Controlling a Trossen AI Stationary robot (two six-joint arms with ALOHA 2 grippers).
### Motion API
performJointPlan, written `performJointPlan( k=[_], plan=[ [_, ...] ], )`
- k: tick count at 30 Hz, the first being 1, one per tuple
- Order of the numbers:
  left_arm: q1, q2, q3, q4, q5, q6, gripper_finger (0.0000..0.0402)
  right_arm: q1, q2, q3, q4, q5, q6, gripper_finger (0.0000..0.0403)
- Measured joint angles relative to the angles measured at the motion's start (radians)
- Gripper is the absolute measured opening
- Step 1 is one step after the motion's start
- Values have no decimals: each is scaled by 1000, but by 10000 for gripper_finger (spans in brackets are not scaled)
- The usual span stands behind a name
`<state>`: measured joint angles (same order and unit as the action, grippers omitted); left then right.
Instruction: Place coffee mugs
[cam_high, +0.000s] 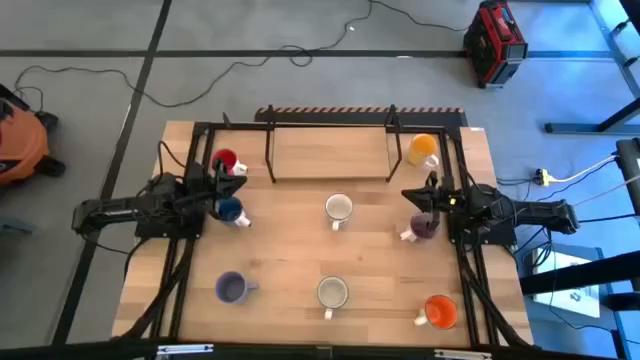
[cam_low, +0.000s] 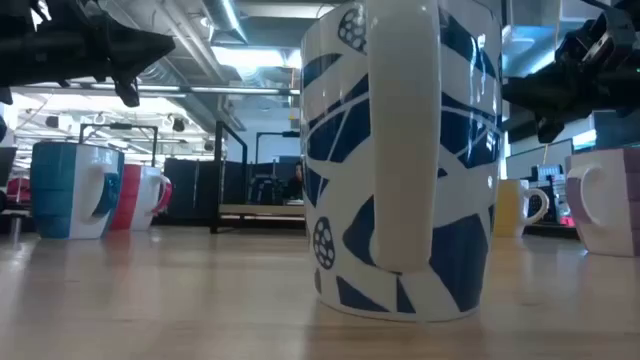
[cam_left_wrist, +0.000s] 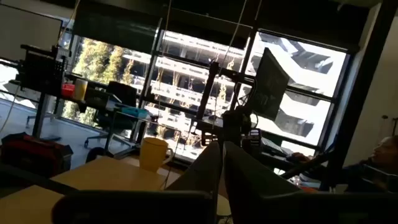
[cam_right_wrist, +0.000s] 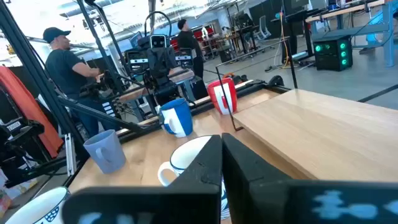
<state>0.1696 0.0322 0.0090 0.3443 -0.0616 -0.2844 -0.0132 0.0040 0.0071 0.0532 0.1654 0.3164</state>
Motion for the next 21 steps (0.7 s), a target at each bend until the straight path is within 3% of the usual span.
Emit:
performJointPlan(
  k=[8, 16, 21],
  plan=[
    [0, 0, 0, 34, -25, -11, 15, 0, 0, 0, 3, 0, 1, 0],
    [0, 0, 0, 64, -33, -119, 15, 0, 0, 0, 19, 1, 176, 0],
    [0, 0, 0, 64, -32, -133, 15, 0, 0, 0, 29, -2, 205, 0]
  ],
)
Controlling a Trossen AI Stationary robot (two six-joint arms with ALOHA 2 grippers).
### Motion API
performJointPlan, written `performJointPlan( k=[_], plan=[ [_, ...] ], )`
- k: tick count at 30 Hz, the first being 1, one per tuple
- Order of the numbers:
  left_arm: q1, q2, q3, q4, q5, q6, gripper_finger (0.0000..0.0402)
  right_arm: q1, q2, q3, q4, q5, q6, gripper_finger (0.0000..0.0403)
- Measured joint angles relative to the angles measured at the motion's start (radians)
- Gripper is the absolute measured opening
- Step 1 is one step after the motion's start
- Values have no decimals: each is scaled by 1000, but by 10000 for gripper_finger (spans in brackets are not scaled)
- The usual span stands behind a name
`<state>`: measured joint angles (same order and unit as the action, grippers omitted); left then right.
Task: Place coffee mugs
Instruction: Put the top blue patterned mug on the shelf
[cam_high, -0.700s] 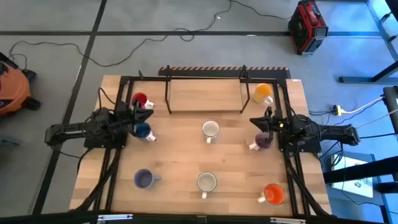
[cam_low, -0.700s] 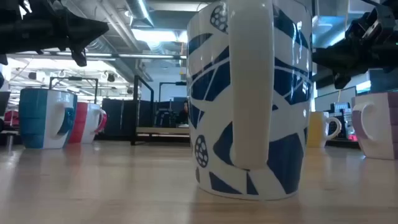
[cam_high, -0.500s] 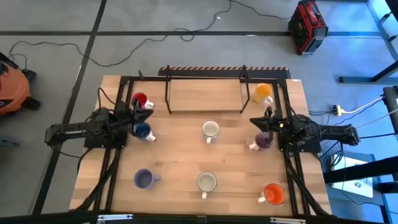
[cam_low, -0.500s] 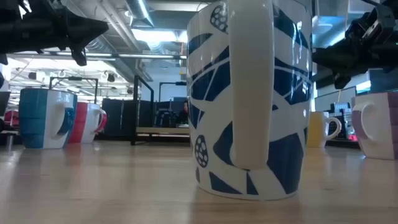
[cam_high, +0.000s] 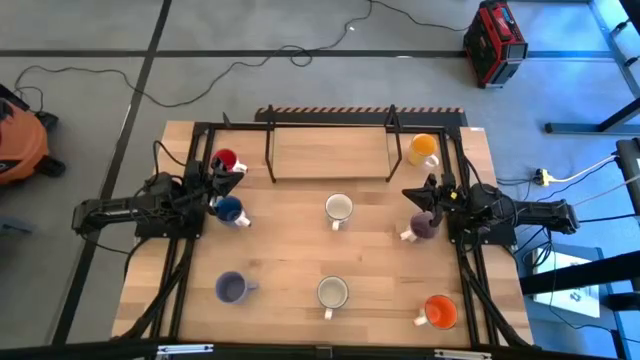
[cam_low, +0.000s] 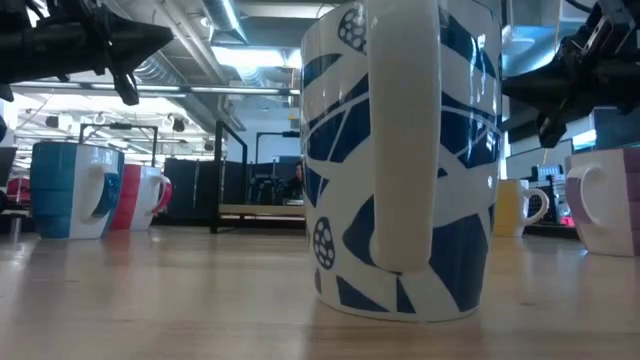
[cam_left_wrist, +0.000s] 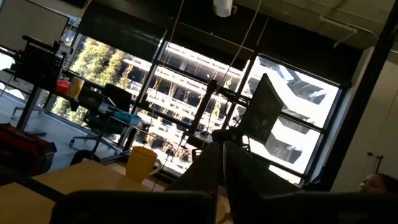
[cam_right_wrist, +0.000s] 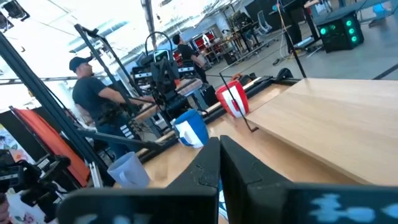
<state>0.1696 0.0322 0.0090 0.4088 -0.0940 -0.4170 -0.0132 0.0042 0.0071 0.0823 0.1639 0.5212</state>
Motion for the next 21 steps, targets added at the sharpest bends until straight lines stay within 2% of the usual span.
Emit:
performJointPlan(
  k=[6, 10, 14, 21],
  plan=[
    [0, 0, 0, 4, -1, -1, 15, 0, 1, 8, 51, -34, -2, 0],
    [0, 0, 1, 7, -1, -2, 15, 0, 75, 78, 51, -59, -25, 0],
    [0, 0, 1, 7, -1, -2, 15, 0, 238, 187, 49, -85, -45, 0],
    [0, 0, 1, 6, -1, -2, 15, 1, 628, 462, -44, -169, -93, 0]
  ],
)
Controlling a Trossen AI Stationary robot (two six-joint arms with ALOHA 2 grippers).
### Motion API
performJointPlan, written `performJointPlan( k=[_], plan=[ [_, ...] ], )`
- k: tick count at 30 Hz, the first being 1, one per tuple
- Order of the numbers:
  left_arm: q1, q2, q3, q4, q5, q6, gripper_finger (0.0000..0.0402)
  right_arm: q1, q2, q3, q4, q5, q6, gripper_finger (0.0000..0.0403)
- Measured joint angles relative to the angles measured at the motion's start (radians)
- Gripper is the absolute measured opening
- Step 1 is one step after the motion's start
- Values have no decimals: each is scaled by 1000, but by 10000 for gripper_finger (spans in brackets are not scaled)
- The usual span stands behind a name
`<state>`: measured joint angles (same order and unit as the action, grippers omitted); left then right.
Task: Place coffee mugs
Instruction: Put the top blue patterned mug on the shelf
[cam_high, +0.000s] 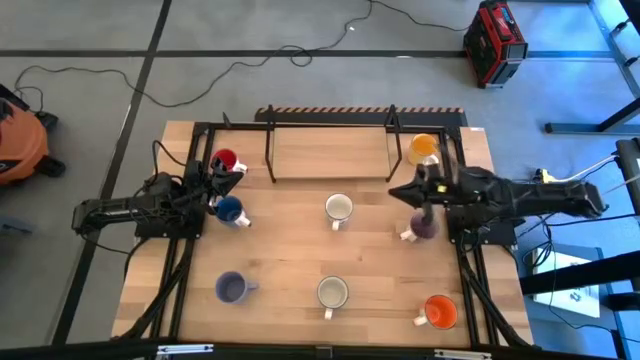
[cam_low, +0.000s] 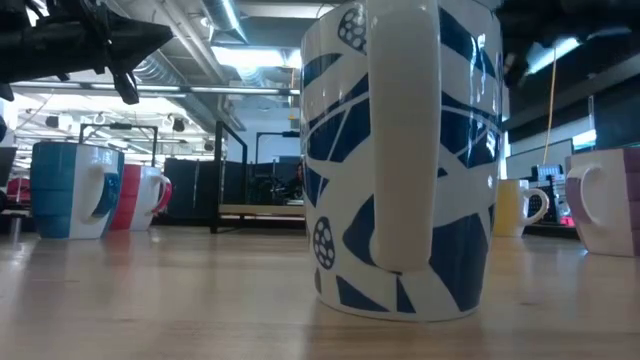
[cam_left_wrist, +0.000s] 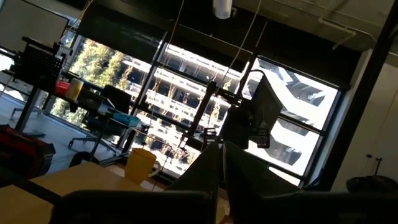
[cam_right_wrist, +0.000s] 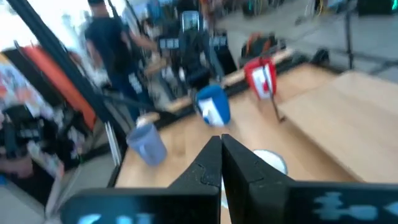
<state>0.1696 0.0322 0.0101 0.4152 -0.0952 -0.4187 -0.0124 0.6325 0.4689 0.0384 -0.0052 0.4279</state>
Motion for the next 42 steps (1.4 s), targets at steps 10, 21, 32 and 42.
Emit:
performJointPlan(
  k=[10, 21, 32, 42],
  plan=[
    [0, 0, 0, -4, 0, 0, 15, 47, 419, 300, -130, -60, -21, 0],
    [0, 0, 0, -11, -1, 1, 15, 144, 778, 614, -434, -24, -47, 0],
    [0, 0, 0, -19, -1, 1, 15, 189, 937, 676, -541, 28, 174, 66],
    [0, 0, 0, -19, -19, -25, 15, 283, 937, 485, -300, 304, 169, 176]
  ],
)
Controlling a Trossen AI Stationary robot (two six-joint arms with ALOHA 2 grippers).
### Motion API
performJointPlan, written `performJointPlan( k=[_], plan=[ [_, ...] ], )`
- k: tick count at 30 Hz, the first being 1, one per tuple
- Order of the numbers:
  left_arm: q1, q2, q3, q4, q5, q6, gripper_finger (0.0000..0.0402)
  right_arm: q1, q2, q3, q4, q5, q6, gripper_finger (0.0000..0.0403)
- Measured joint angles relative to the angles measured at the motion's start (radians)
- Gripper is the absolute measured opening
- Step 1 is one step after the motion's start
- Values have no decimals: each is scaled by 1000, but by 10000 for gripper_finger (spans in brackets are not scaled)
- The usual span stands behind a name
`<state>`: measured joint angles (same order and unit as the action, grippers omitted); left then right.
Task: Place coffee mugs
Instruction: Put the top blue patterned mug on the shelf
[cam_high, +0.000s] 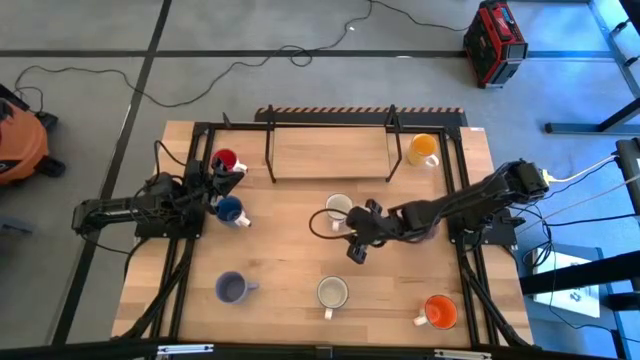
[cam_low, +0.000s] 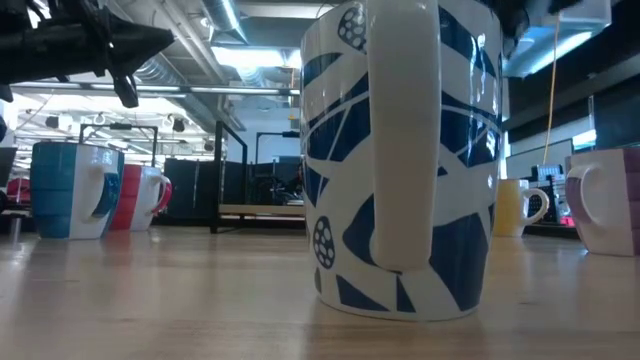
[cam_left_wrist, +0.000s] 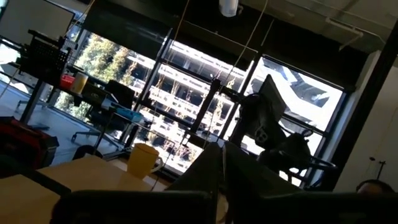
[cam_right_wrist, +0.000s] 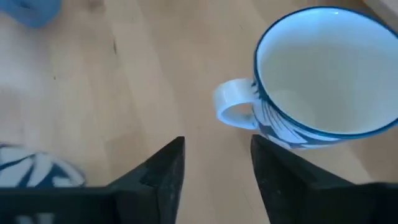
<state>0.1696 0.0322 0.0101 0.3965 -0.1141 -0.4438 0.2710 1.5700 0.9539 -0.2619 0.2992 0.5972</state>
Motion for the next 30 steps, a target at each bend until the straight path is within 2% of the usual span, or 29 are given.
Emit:
performJointPlan(
  k=[5, 10, 16, 20, 30],
  plan=[
    [0, 0, 0, 0, -1, -1, 15, 8, 0, -134, 246, 22, 1, 175],
    [0, 0, 0, -1, -1, -1, 15, 11, 15, -219, 417, 72, -3, 166],
    [0, 0, 0, -2, -5, -2, 15, 11, 107, -230, 522, 79, -35, 167],
    [0, 0, 0, -3, -19, -2, 15, 11, 161, -230, 604, 129, -57, 167],
    [0, 0, 0, -3, -34, 0, 15, 11, 181, -230, 713, 205, -130, 167]
  ],
)
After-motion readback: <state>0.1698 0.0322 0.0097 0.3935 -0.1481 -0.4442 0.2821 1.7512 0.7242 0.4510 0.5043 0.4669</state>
